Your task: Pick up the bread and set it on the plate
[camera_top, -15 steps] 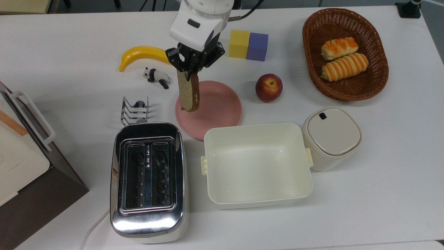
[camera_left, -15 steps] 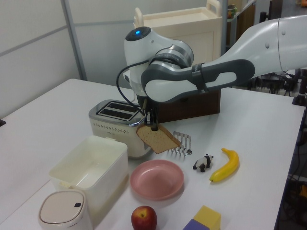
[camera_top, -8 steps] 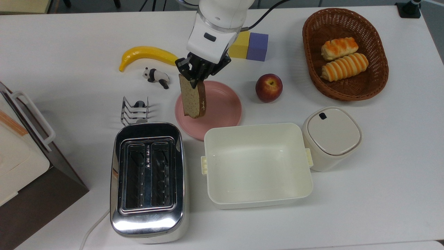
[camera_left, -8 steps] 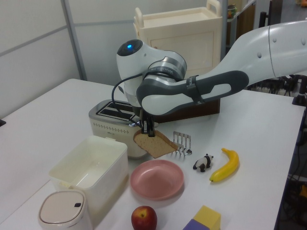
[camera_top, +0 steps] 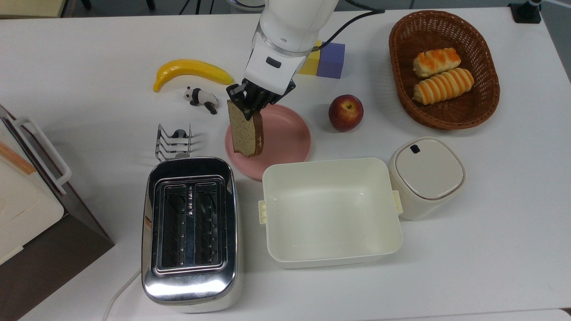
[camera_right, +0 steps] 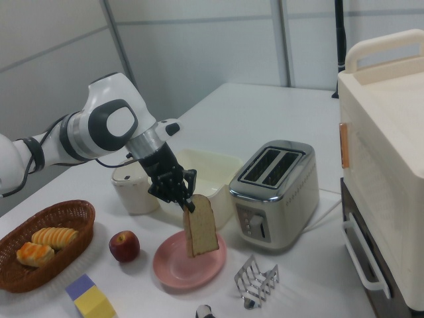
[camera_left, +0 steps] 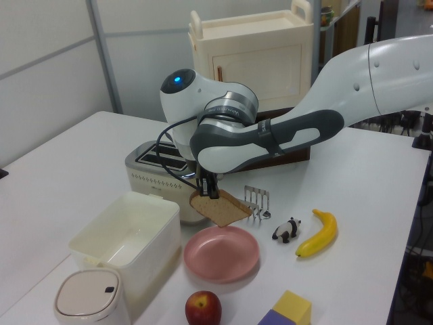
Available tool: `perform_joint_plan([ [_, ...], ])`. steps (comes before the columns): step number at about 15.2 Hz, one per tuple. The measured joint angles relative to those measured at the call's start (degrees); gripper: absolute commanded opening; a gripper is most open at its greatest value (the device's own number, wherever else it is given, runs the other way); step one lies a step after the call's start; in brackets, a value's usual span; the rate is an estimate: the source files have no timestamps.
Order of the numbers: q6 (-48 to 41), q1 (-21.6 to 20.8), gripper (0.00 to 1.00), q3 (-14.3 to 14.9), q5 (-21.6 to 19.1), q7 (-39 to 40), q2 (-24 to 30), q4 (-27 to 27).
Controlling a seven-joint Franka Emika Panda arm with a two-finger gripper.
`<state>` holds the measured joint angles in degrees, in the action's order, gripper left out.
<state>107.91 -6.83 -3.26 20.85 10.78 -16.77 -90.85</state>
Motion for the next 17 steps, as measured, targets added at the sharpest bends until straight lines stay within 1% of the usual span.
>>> perform_joint_plan([
  [2, 0.00, 0.00, 0.36, 0.00, 0.00, 0.00, 0.00, 0.00],
  [3, 0.00, 0.00, 0.40, 0.00, 0.00, 0.00, -0.01, 0.00],
  [4, 0.00, 0.00, 0.59, 0.00, 0.00, 0.00, -0.01, 0.00],
  [6, 0.00, 0.00, 0.65, 0.00, 0.01, 0.00, -0.01, 0.00],
  [12, 0.00, 0.00, 0.67, 0.00, 1.19, 0.00, -0.02, 0.00],
  [13, 0.00, 0.00, 0.69, 0.00, 1.19, 0.00, -0.02, 0.00],
  [14, 0.00, 0.00, 0.76, 0.00, 1.19, 0.00, -0.02, 0.00],
  [15, 0.00, 0.00, 0.96, 0.00, 1.19, 0.00, -0.02, 0.00],
  [16, 0.00, 0.00, 1.00, 0.00, 1.19, 0.00, -0.02, 0.00],
  [17, 0.00, 0.00, 1.00, 0.02, 1.19, -0.02, -0.02, 0.00],
])
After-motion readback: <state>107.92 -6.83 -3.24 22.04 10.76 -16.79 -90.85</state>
